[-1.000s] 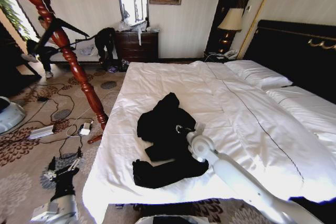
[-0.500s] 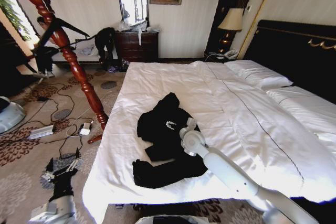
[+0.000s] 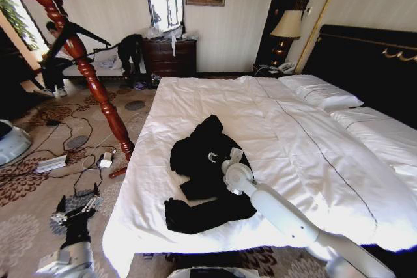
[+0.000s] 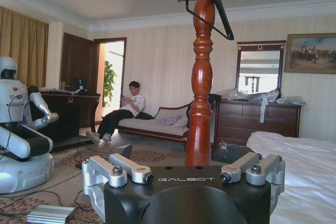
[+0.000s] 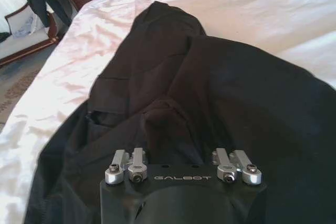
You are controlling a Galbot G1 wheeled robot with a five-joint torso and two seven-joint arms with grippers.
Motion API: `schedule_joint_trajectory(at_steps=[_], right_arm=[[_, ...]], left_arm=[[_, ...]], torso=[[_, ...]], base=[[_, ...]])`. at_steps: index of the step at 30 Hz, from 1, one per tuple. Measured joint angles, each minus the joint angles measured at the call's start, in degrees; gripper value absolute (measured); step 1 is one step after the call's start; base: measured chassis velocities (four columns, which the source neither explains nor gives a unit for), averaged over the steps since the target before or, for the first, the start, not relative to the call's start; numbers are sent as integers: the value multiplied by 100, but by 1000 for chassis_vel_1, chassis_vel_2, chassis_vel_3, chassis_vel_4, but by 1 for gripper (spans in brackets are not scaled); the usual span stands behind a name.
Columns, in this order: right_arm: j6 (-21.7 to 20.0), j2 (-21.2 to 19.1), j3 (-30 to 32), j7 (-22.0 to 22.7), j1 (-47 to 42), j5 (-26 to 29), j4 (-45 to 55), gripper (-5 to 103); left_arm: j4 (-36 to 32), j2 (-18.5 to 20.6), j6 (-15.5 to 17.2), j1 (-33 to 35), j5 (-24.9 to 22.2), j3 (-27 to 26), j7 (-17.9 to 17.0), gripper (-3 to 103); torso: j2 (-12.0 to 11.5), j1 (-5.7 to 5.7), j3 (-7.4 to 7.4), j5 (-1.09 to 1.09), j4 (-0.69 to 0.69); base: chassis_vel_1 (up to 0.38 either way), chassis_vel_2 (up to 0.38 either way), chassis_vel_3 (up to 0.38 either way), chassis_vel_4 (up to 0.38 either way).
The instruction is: Pick up the clothes from the bed and hang them on the clothes hanger.
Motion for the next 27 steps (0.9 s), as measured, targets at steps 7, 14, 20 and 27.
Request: schedule_joint_trajectory(at_steps=[7, 14, 20, 27], right_arm=[[35, -222, 87, -292, -146, -130, 68, 22], [1154, -548, 257, -1654, -335, -850, 182, 1], [1625, -1014, 904, -2403, -539, -514, 581, 0], [1975, -1918, 1906, -3613, -41, 662, 1267, 0]], left_arm=[[11, -9, 20, -43, 0, 34, -25, 100], [23, -29, 20, -75, 15, 59, -30, 100], [30, -18, 21, -96, -23, 48, -36, 100], [98, 10, 20, -178, -134, 57, -58, 100]], torso=[[0, 0, 0, 1, 0], [0, 0, 0, 1, 2], [0, 0, 0, 3, -1], [0, 0, 0, 1, -1]], base=[[0, 0, 0, 0], [0, 0, 0, 0], [0, 0, 0, 0], [0, 0, 0, 0]])
